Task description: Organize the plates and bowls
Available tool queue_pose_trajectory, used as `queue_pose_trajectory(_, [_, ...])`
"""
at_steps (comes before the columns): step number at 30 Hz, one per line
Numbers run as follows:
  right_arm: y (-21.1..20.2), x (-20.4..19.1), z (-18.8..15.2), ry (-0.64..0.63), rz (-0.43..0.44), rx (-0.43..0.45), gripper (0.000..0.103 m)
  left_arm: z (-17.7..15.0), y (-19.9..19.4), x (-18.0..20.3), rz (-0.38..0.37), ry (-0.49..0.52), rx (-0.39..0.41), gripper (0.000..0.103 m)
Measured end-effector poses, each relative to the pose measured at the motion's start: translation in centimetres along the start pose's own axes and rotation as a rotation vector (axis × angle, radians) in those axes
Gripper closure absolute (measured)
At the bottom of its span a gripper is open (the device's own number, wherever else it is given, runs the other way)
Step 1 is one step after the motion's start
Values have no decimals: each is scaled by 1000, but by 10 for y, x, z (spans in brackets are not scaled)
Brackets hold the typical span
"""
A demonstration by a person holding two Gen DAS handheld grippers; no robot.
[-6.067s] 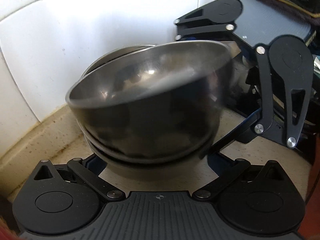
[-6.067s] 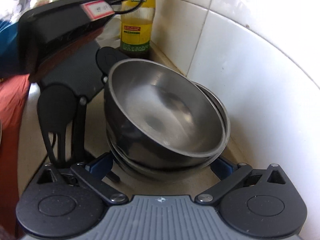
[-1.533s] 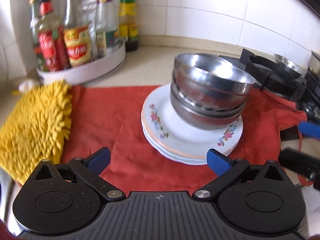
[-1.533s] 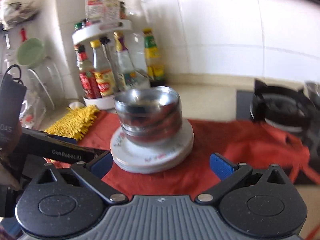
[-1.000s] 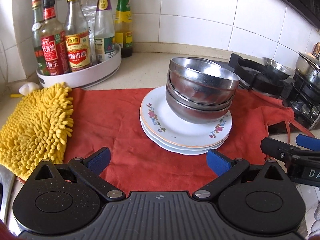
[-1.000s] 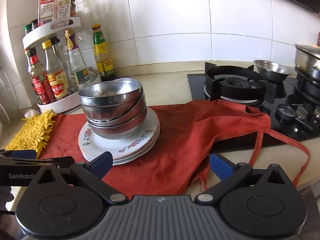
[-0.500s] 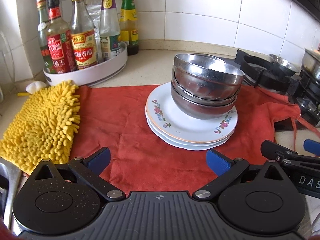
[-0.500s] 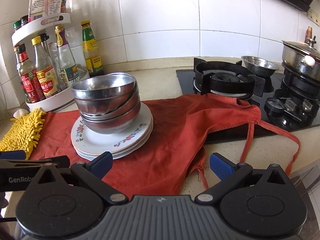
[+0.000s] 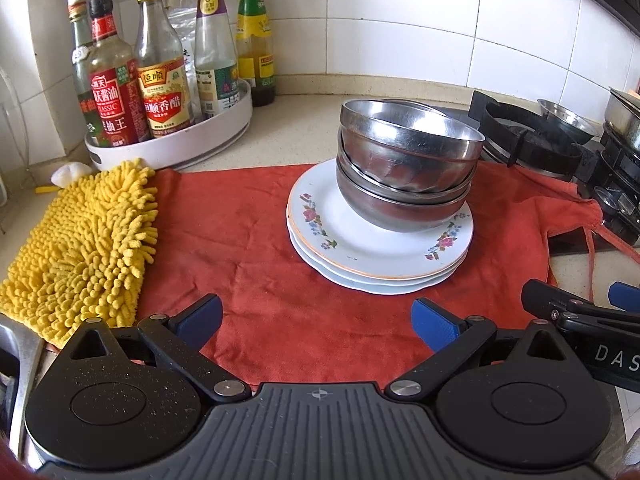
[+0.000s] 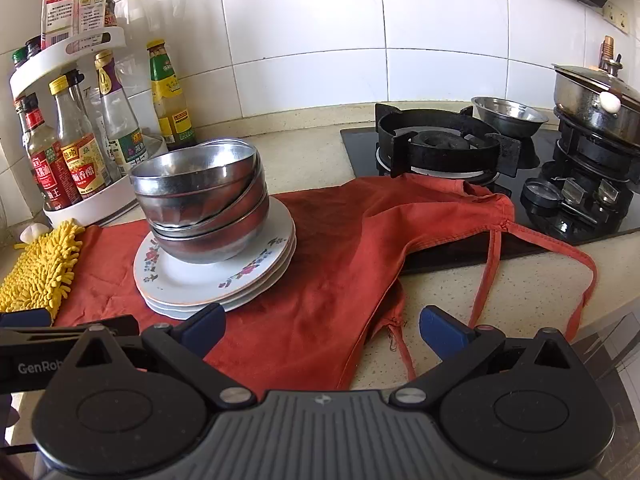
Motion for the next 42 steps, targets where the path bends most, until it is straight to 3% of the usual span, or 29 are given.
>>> queue_pose_trajectory(12, [0, -1, 1, -17, 1, -2, 1, 2, 0, 2, 24, 26, -12, 1])
queue_pose_trajectory(21, [0, -3, 2, -30, 4, -5, 1, 3, -5, 3, 75, 52, 19, 1])
queue_pose_trajectory(35, [-3, -5, 2, -41, 7, 4, 1, 2, -10, 1, 92, 62, 47, 2])
queue_pose_trajectory(42, [-10, -6, 4, -45, 19, 27, 1, 2, -13, 0, 49, 44, 51, 4])
Point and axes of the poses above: each gripper's, at about its wrist camera, not at the fingertips, and y roughly the way its jaws point, x to its right, z to its top, the point moved 5 cm from there along y, roughly the way its jaws point, and after that the axes turned 3 degrees about z, right-handed, at the moved point
